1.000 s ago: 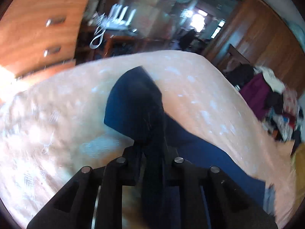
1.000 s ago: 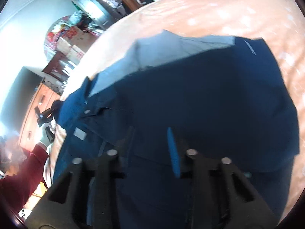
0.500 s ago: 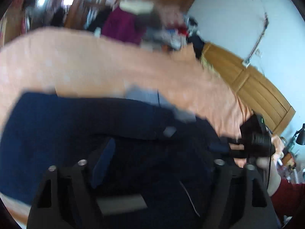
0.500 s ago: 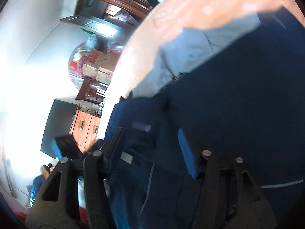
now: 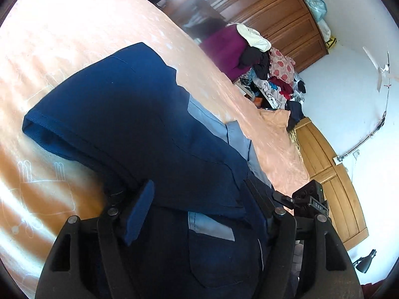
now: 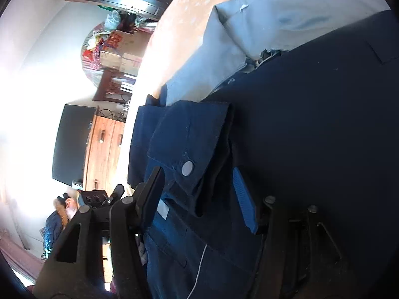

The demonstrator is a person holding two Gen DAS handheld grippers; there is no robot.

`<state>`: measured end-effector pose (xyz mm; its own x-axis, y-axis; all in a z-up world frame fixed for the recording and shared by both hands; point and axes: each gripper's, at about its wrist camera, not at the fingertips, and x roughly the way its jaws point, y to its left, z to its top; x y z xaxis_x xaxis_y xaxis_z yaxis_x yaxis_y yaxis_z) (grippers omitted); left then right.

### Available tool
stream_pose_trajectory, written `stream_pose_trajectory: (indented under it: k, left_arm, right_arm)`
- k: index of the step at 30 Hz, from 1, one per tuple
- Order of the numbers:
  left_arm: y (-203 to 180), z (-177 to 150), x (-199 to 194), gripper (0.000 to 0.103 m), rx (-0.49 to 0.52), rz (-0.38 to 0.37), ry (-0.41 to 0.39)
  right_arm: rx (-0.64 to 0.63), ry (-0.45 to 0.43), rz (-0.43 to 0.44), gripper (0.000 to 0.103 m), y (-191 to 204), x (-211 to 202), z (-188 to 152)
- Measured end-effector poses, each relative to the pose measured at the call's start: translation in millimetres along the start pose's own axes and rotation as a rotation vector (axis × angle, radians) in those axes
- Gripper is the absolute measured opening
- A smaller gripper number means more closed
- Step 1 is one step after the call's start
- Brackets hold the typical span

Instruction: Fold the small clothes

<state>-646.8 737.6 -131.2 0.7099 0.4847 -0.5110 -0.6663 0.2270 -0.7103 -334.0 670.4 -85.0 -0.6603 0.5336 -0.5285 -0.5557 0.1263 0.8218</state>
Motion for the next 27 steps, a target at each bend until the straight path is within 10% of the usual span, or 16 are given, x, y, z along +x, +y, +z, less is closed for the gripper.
stream_pose_trajectory:
  k: [4, 15, 18, 27]
  left_arm:
    - [11, -1, -7, 0.073, -0.010, -0.024, -0.011]
    - [17, -2, -15, 0.075, 0.004, -0.012, -0.001]
    - [16, -1, -15, 0.075, 0.005, -0.014, -0.001]
    - [-13, -9, -58, 0.076, 0.149, 0.041, -0.200]
  right_arm:
    - [-0.014, -0.077, 0.043, 0.051, 12, -27, -8]
    - [0.044, 0.044, 0.050, 0.050, -1, 13, -12]
    - [0.022, 0.040, 0.054, 0.003, 0, 22, -7]
    - [-0.076, -0.217, 0.041, 0.002, 13, -99, 1]
